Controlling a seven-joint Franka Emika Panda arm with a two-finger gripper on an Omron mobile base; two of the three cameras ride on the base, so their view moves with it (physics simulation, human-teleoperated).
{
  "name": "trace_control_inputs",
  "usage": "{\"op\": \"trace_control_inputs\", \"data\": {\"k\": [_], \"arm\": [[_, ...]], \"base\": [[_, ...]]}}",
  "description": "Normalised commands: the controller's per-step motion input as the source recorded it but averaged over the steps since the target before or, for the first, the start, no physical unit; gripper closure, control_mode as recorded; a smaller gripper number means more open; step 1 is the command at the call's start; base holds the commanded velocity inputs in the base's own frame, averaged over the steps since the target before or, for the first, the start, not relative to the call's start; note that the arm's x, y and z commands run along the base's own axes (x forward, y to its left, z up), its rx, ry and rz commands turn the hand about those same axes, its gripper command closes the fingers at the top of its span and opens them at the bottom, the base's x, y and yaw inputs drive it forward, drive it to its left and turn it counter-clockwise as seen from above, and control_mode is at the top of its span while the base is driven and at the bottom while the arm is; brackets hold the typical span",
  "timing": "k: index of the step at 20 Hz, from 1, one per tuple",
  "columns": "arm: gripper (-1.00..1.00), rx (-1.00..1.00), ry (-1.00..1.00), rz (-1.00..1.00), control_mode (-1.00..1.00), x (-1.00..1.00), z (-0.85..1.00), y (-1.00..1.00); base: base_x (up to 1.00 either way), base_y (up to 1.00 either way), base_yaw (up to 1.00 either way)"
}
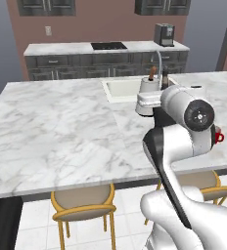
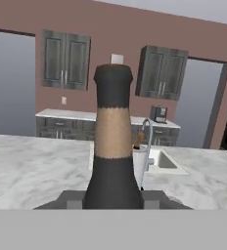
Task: Open the cabinet directly in front. Then move the liquor and the mug to the dining counter with the jar on it.
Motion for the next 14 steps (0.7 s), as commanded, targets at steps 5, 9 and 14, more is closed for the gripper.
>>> {"op": "trace_control_inputs", "data": {"k": [5, 9, 14], "arm": [[1.0, 0.05, 0.0, 0.16, -1.0, 0.04, -0.73, -0.61], [1.0, 0.05, 0.0, 0.12, -1.0, 0.47, -0.48, -0.38], [1.0, 0.04, 0.0, 0.08, -1.0, 0.72, -0.14, -0.35]], "base": [[0.0, 0.0, 0.0], [0.0, 0.0, 0.0], [0.0, 0.0, 0.0]]}}
